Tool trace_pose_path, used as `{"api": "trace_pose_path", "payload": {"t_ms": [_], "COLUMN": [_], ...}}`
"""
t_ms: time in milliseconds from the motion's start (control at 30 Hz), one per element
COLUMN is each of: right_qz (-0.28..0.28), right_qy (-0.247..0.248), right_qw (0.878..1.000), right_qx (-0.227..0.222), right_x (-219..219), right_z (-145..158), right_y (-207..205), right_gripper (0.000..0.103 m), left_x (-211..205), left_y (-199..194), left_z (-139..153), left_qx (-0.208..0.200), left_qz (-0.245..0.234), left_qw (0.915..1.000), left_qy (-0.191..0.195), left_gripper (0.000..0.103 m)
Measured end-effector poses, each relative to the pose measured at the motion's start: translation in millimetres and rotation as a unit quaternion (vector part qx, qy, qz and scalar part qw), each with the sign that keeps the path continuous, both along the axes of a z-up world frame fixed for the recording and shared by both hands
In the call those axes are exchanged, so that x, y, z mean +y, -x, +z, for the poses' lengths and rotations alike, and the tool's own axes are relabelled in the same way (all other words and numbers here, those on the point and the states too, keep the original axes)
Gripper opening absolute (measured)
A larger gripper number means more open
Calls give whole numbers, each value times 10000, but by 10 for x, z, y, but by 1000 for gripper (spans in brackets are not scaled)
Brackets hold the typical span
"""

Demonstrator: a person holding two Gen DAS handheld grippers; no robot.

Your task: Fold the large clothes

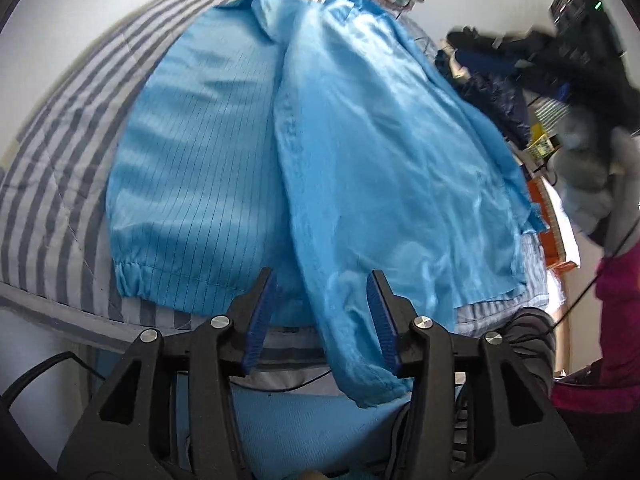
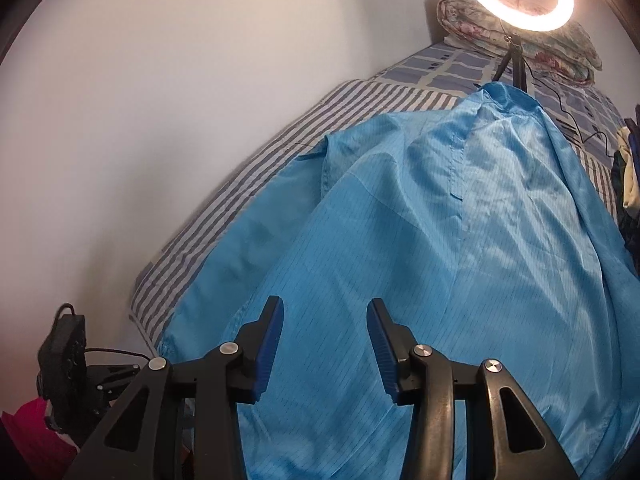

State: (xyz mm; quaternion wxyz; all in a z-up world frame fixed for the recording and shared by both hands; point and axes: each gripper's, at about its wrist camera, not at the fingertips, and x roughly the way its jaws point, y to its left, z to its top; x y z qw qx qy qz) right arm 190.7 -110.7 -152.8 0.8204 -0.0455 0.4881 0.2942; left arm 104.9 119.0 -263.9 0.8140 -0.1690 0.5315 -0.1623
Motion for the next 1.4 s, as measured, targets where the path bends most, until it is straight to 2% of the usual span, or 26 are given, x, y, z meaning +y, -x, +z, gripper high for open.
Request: {"api": "trace_pose_path", "payload": {"t_ms": [33, 67, 100, 133, 167, 300, 367, 567, 633, 767, 900, 1033, 1200, 1400], "right_qz": [35, 59, 82, 100, 103, -19, -109, -363, -451, -561, -420, -233, -225, -398], "right_qy": [0, -3, 9, 38, 86, 269, 446, 782, 924, 745, 569, 456, 288, 362], "right_qw": [10000, 10000, 9999, 9999, 9999, 9996, 9989, 9957, 9940, 9952, 9975, 9986, 9993, 9982], "right_qx": [-30, -55, -82, -98, -99, 32, 83, 341, 359, 302, -22, -118, 120, 274], "right_x": [50, 91, 140, 185, 226, 273, 246, 98, 80, 122, 378, 688, 1025, 1418], "right_z": [25, 38, 42, 32, 4, -196, -316, -612, -674, -606, -371, -276, -390, -614], "right_y": [-27, -48, -73, -94, -117, -207, -243, -345, -385, -527, -702, -935, -1344, -1806], "right_gripper": [50, 58, 61, 61, 61, 61, 61, 61, 61, 58, 58, 57, 53, 52], "left_x": [-8, -15, -21, -23, -22, -21, 13, 378, 408, 210, 53, 49, 119, 170], "left_y": [-25, -58, -91, -122, -143, -89, -32, 144, 140, 100, 93, 87, 67, 22], "left_z": [-47, -93, -127, -159, -176, -71, 40, 263, 228, 164, 137, 114, 67, 1], "left_qx": [56, 102, 146, 195, 220, 48, -110, -405, -325, -216, -184, -139, -60, 73], "left_qz": [1, 6, 15, 22, 22, -56, -35, 661, 631, 369, 182, 202, 281, 346], "left_qw": [10000, 9999, 9997, 9996, 9994, 9991, 9993, 9968, 9966, 9985, 9994, 9996, 9994, 9993], "left_qy": [51, 139, 190, 217, 270, 406, 351, 200, 409, 330, 211, 164, 202, 147], "left_gripper": [47, 41, 20, 6, 0, 0, 0, 0, 0, 0, 0, 0, 0, 0]}}
